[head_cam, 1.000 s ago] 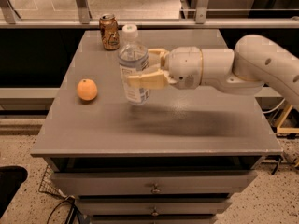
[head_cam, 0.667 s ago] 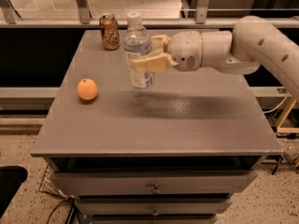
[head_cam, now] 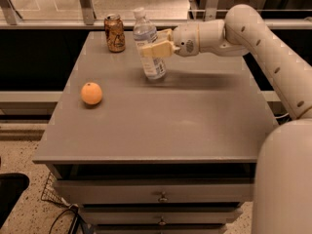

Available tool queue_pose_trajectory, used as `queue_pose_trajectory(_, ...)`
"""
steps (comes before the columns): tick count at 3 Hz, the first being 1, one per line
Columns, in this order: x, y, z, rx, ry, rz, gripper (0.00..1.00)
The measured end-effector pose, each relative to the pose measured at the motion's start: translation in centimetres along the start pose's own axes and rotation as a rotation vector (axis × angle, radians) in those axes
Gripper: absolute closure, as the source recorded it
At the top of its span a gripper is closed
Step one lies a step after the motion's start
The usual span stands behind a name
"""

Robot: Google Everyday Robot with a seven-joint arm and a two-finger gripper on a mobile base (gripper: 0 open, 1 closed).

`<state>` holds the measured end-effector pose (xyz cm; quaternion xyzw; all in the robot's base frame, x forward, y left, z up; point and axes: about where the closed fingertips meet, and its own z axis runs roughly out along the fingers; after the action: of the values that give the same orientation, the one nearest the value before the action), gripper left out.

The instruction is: Move blue plastic bottle near orange can

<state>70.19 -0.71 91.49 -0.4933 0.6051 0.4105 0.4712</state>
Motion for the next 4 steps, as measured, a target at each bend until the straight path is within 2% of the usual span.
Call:
queue_pose_trajectory(1,0.30,-2.99,0.12,0.035,0.006,0.019,1.00)
queue_pose_trajectory(4,0.11,-3.00,0.09,0.036,0.005,0.020,1.00)
